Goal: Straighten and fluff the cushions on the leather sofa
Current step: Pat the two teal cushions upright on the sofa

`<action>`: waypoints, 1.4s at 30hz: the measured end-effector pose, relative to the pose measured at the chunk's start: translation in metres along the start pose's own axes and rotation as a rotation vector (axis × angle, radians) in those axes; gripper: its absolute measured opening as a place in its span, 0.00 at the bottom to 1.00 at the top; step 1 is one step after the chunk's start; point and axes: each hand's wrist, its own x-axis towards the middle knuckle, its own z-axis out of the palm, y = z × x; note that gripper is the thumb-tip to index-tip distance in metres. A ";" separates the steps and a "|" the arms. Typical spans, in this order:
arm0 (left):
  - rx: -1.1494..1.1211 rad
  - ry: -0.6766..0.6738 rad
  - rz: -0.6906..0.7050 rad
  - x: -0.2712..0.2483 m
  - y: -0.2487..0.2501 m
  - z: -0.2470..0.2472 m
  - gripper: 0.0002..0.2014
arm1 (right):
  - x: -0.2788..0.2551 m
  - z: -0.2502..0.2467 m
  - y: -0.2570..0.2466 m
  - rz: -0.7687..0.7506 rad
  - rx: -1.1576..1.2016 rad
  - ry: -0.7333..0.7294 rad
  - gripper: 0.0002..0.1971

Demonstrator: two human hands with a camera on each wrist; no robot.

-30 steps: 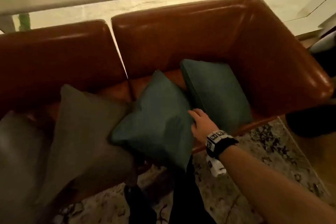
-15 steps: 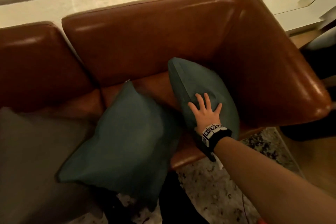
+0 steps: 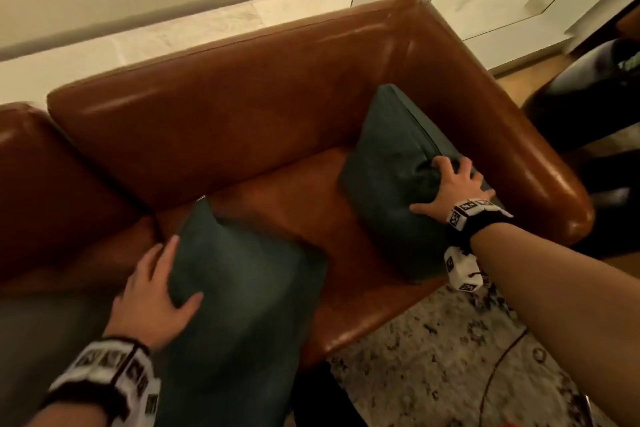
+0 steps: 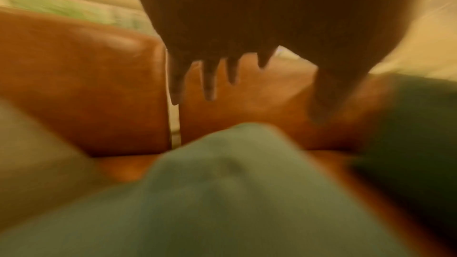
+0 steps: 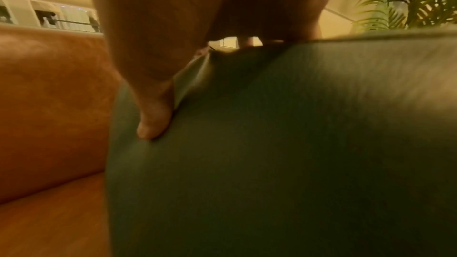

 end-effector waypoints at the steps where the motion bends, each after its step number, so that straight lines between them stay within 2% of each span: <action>1: 0.045 -0.062 -0.139 0.024 -0.008 0.002 0.56 | 0.004 0.001 0.001 0.007 0.034 0.030 0.53; 3: -0.007 -0.179 -0.351 0.057 -0.028 0.013 0.70 | 0.011 0.004 0.005 0.031 0.097 0.083 0.57; 5: -0.228 -0.259 -0.482 0.068 -0.039 0.026 0.77 | 0.014 0.006 0.010 0.056 0.135 0.127 0.64; 6: -0.316 -0.303 -0.505 0.069 -0.041 0.032 0.75 | 0.015 0.007 0.012 0.071 0.150 0.131 0.68; 8: -0.377 -0.308 -0.503 0.064 -0.033 0.030 0.63 | 0.016 0.006 0.014 0.093 0.156 0.111 0.73; 10: -0.343 -0.236 -0.437 0.056 -0.022 0.023 0.51 | 0.018 0.004 0.017 0.075 0.124 0.101 0.71; 14: -0.124 -0.181 -0.243 0.029 0.025 -0.012 0.44 | 0.018 -0.008 0.024 0.000 0.186 0.141 0.61; 18: 0.191 -0.098 0.101 0.030 0.081 -0.058 0.44 | 0.020 -0.033 0.028 -0.067 0.267 0.196 0.56; 22: 0.268 0.049 0.260 0.083 0.115 -0.094 0.45 | 0.039 -0.059 0.018 -0.107 0.226 0.256 0.56; 24: 0.251 0.096 0.260 0.119 0.130 -0.102 0.48 | 0.058 -0.063 0.010 -0.073 0.198 0.183 0.58; 27: 0.209 0.034 0.217 0.164 0.141 -0.099 0.54 | 0.076 -0.049 -0.002 -0.049 0.123 0.058 0.62; 30: 0.270 -0.009 0.242 0.182 0.137 -0.090 0.63 | 0.080 -0.024 -0.008 -0.014 0.076 0.044 0.62; 33: 0.264 0.068 0.196 0.182 0.124 -0.088 0.67 | 0.081 -0.016 -0.004 -0.016 0.095 0.065 0.62; 36: 0.243 0.051 0.129 0.181 0.116 -0.087 0.62 | 0.078 -0.021 0.001 -0.065 0.123 0.123 0.55; 39: 0.319 0.072 0.152 0.176 0.118 -0.090 0.49 | 0.068 -0.029 -0.001 -0.120 0.194 0.253 0.48; 42: 0.358 0.136 0.198 0.168 0.116 -0.095 0.43 | 0.059 -0.031 0.002 -0.106 0.181 0.334 0.49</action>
